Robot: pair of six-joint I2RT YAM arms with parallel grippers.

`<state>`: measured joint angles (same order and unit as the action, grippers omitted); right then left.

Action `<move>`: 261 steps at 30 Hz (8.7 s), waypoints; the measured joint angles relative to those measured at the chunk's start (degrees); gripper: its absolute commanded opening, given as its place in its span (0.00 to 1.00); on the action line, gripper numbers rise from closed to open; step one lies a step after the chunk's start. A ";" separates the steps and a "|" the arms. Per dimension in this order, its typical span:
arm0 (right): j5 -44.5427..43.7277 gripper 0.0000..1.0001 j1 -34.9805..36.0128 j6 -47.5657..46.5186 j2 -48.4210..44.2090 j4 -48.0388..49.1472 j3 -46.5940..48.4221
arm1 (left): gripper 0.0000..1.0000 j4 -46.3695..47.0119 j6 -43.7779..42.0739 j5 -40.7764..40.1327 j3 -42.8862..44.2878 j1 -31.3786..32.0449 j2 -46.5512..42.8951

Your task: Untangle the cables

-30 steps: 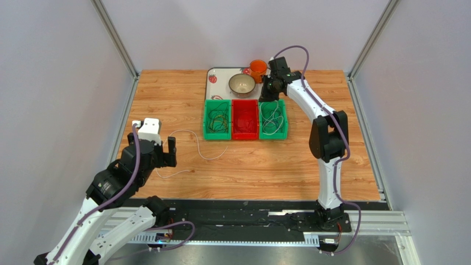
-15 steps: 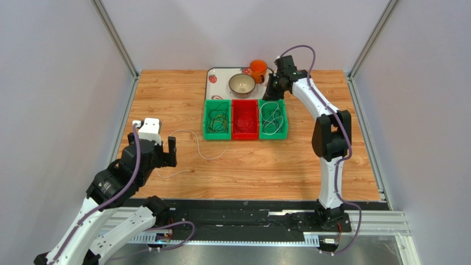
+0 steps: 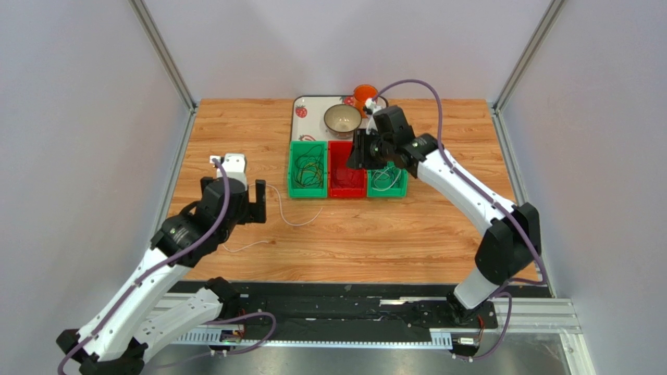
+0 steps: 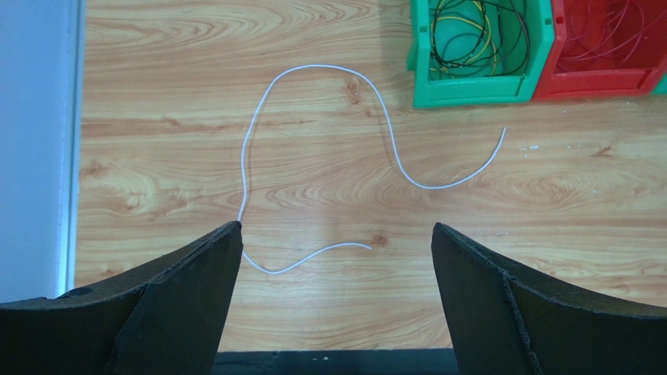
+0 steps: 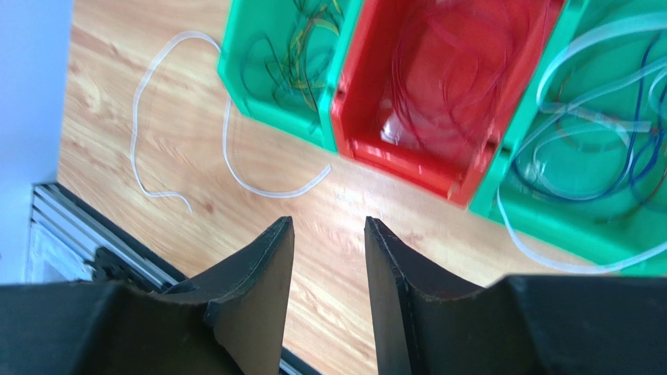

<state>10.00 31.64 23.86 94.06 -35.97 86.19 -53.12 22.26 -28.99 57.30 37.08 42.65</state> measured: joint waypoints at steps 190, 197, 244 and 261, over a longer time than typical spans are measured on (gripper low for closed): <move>-1.81 0.39 11.56 3.48 -8.85 21.92 -41.88 | 0.00 22.47 17.73 10.16 1.51 -8.28 56.04; -1.84 0.39 11.56 3.50 -8.85 21.92 -41.88 | 0.00 21.57 17.97 9.25 -1.20 -8.28 50.51; -1.88 0.39 11.58 3.52 -6.86 21.86 -41.09 | 0.00 35.85 11.58 -15.58 20.44 -4.48 55.15; -1.84 0.38 11.58 3.52 -6.27 21.86 -40.79 | 0.00 18.97 17.35 -28.50 30.93 3.52 68.85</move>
<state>8.16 43.22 27.38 87.79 -14.11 45.41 -34.15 39.62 -57.49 88.23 40.60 111.50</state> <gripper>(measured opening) 0.386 0.007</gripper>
